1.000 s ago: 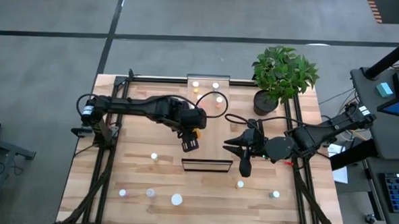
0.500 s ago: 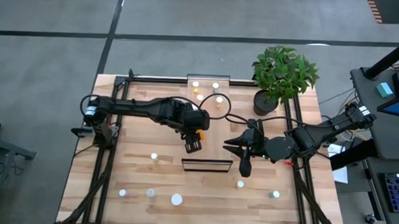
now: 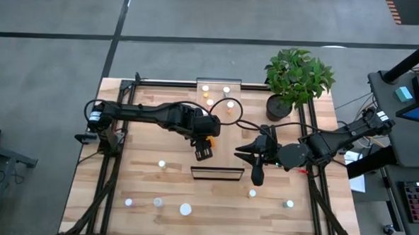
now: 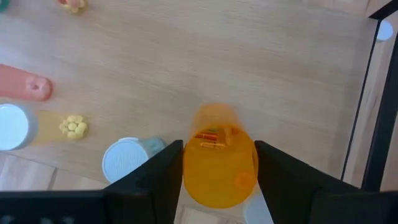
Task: Pick and place medicine bottles onto shelf by color
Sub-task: Put the top orange bottle on the shelf
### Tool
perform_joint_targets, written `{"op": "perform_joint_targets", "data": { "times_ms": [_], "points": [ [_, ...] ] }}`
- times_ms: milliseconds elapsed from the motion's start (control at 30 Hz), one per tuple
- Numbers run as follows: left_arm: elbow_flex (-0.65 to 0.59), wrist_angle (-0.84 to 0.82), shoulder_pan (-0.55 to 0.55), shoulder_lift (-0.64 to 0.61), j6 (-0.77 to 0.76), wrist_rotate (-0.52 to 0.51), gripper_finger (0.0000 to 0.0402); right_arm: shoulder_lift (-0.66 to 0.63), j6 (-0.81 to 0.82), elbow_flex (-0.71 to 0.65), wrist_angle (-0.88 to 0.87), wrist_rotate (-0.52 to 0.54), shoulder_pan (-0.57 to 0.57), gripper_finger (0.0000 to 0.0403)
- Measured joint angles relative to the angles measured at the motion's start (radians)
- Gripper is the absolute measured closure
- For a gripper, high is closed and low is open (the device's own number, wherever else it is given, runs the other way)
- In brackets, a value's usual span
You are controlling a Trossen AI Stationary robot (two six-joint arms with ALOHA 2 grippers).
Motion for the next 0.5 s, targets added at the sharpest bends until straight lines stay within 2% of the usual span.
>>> {"op": "perform_joint_targets", "data": {
  "times_ms": [267,500],
  "points": [
    [0.0,0.018,0.006,0.0,0.002,0.0,0.0195,0.0,0.0,0.0,-0.005,0.0,0.0,0.0335],
    [0.0,0.018,0.007,-0.002,0.001,0.0,0.0191,0.0,0.0,0.0,-0.007,0.0,0.0,0.0335]
  ]
}}
